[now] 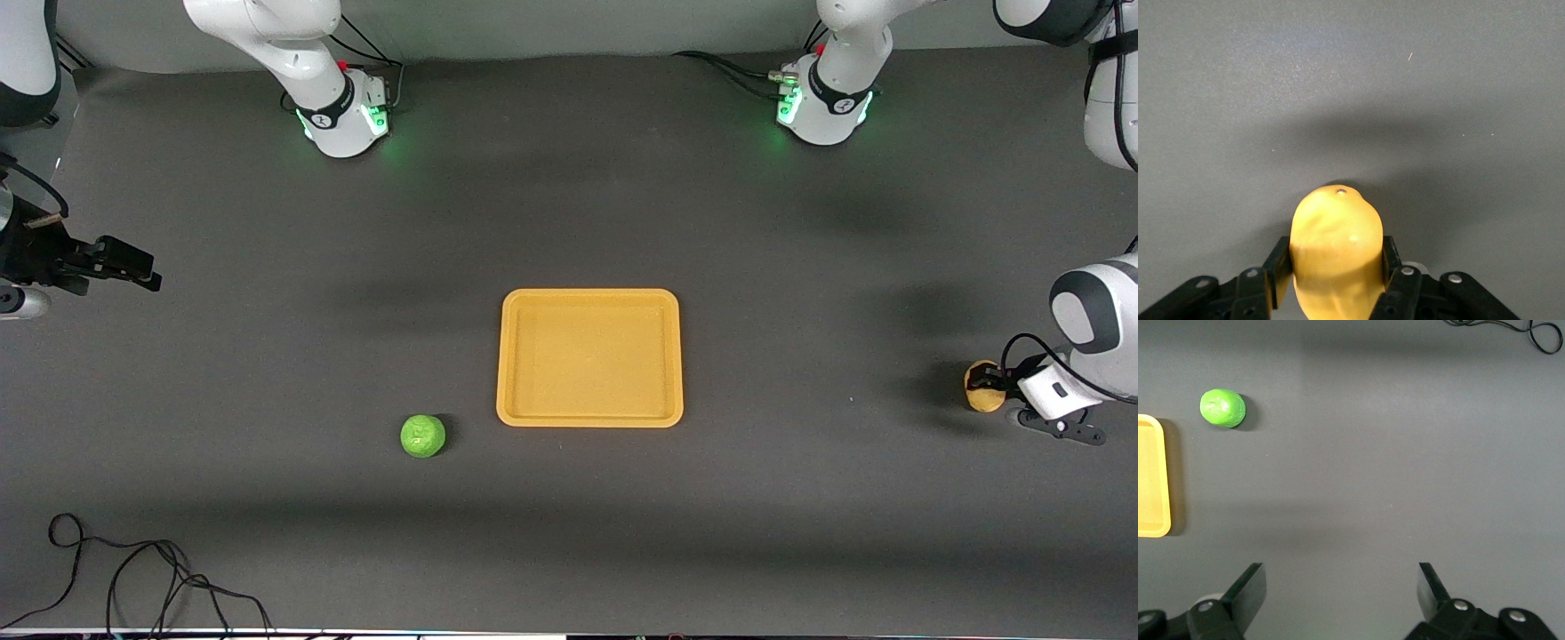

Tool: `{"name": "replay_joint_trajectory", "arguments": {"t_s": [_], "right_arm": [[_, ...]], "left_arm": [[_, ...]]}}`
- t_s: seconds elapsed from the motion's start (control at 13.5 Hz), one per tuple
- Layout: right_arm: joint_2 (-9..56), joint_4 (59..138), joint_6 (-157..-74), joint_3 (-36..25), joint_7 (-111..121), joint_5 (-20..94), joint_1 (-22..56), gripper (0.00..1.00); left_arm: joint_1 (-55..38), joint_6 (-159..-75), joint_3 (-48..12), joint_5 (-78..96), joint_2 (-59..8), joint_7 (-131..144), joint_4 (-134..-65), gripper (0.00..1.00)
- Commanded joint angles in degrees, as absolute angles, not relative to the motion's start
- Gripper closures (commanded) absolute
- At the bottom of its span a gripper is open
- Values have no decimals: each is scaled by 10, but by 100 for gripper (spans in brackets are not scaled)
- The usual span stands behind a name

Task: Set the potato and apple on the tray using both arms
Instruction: 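Lift the potato with the left gripper and carry it over the tray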

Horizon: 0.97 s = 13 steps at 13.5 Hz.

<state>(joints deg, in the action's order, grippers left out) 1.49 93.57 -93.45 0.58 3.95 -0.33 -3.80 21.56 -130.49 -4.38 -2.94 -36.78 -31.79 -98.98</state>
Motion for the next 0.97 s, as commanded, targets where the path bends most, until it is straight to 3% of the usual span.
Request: {"name": "replay_joint_trajectory", "arguments": {"t_s": [0.0, 0.22, 0.52, 0.89], "right_arm": [[20, 923, -929, 10, 46, -8, -40, 0], [20, 923, -929, 9, 46, -8, -40, 0], [20, 923, -931, 10, 46, -7, -40, 0], [20, 920, -933, 14, 46, -4, -40, 0]], "left_arm": [[188, -1246, -51, -33, -303, -311, -992, 100], [108, -1138, -57, -30, -257, -201, -958, 100], [-40, -1135, -86, 13, -252, 49, -936, 100], [-169, -1198, -107, 68, -328, 233, -887, 100]]}}
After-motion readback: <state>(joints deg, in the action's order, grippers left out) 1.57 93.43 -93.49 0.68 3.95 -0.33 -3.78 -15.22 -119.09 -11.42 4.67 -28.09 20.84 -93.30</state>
